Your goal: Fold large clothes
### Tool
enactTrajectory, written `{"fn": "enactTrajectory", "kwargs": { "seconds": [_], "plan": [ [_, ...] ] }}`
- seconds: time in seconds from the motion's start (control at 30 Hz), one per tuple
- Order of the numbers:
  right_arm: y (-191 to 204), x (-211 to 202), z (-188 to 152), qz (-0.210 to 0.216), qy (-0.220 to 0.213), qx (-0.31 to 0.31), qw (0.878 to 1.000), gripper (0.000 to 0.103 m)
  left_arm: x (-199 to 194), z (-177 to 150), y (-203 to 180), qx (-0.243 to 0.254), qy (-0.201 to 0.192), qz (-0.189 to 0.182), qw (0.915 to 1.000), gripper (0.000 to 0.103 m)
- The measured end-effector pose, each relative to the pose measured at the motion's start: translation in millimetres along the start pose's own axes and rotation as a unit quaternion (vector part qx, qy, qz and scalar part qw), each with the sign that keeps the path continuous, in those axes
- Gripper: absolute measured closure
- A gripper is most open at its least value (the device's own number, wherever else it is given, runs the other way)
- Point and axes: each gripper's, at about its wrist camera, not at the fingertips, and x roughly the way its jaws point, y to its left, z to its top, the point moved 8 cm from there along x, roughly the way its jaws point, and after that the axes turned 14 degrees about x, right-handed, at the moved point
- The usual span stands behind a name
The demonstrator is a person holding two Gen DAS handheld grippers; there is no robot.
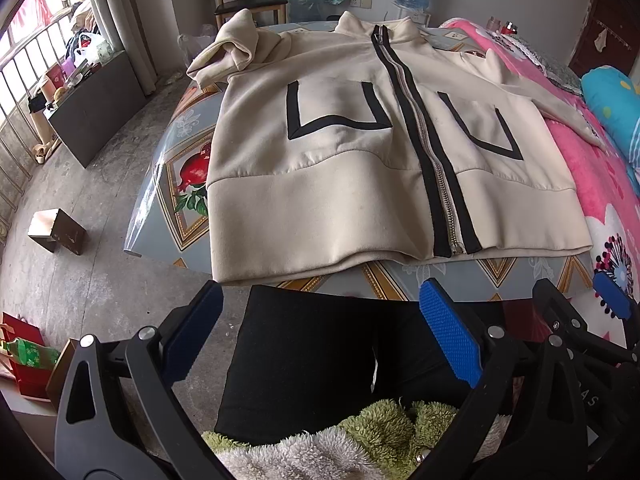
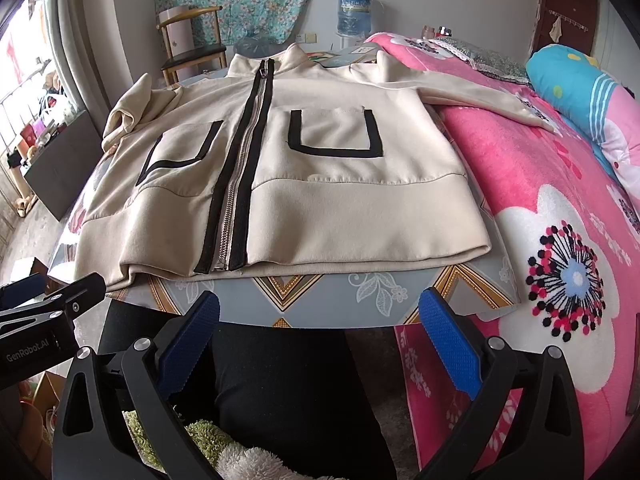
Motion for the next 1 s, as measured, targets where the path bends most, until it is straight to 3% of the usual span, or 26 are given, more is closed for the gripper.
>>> {"fn": "enactTrajectory", "kwargs": {
  "seconds": [1.0],
  "plan": [
    [1.5,-1.8,0.0,-0.013,-0.005,-0.006,1.0,0.006,-2.5,-1.0,2.4,0.0,-0.002,-0.002,1.0,0.008]
  ]
}}
